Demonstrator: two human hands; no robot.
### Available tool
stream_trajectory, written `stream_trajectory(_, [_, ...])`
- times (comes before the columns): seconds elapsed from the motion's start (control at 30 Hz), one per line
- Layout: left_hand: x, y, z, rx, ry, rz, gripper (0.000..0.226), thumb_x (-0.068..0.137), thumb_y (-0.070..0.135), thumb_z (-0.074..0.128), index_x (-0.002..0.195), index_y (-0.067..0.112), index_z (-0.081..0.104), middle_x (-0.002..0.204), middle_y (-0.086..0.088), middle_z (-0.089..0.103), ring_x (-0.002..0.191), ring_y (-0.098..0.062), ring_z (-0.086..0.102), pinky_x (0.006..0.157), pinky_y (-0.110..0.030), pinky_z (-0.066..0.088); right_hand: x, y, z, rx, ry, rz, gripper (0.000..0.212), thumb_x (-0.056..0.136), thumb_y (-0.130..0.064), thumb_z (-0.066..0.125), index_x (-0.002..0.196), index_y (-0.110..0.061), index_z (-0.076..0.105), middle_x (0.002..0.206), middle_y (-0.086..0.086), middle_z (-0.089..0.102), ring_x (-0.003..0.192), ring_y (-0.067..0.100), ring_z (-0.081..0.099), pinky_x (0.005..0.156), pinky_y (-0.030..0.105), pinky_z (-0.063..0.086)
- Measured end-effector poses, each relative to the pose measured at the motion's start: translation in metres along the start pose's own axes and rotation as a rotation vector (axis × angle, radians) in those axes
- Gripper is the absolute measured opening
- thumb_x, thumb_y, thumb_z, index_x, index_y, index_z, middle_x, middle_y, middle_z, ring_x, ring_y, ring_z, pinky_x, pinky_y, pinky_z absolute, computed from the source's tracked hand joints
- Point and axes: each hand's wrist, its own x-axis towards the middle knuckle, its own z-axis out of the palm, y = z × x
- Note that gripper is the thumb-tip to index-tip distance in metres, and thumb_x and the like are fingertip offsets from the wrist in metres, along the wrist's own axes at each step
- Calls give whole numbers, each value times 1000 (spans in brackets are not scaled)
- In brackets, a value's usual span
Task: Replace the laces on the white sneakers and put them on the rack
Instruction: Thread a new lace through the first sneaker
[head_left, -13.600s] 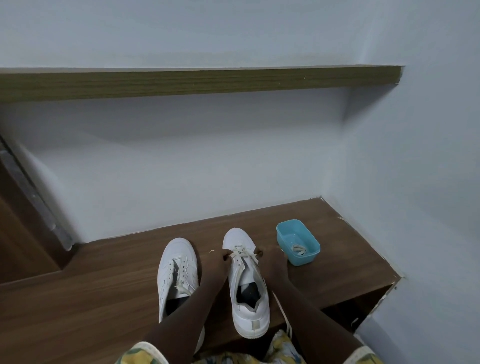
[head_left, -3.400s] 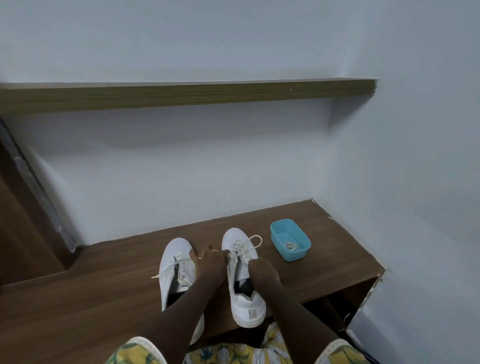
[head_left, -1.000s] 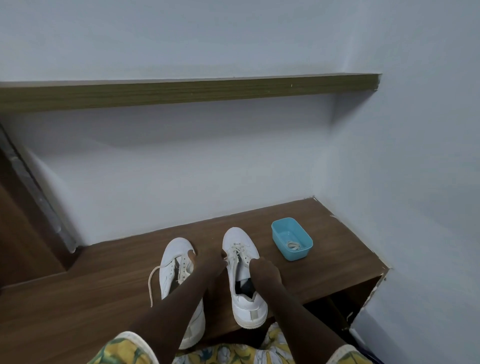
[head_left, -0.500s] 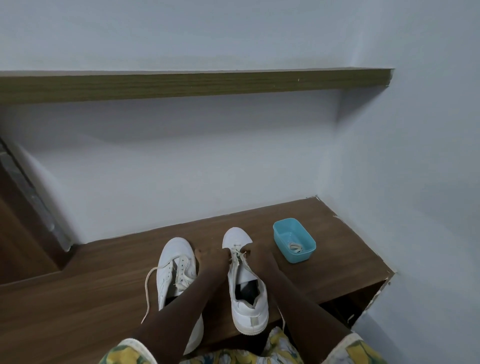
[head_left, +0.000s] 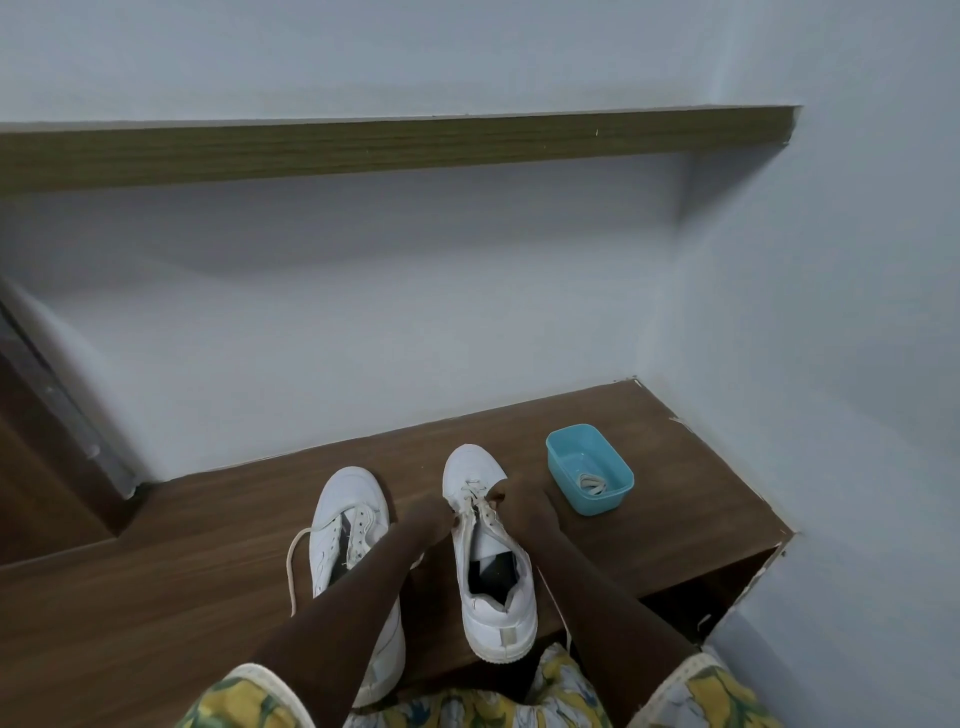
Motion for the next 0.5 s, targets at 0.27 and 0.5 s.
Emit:
stream_trajectory(0.27, [1, 1, 6, -532, 64, -28, 29, 96, 16, 49, 69, 7, 58, 70, -10, 58, 66, -23, 53, 70, -30, 37, -14, -3, -2, -8, 101, -5, 27, 92, -13, 49, 111, -7, 67, 109, 11, 68, 102, 25, 62, 86, 32, 50])
stream_trajectory(0.5, [-9, 7, 5, -284, 64, 0, 31, 101, 21, 39, 93, 6, 64, 94, -11, 64, 94, -27, 57, 74, -27, 38, -48, -4, -9, -351, 6, -281, 45, 91, -38, 48, 124, -8, 55, 123, 8, 59, 105, 25, 59, 81, 30, 48])
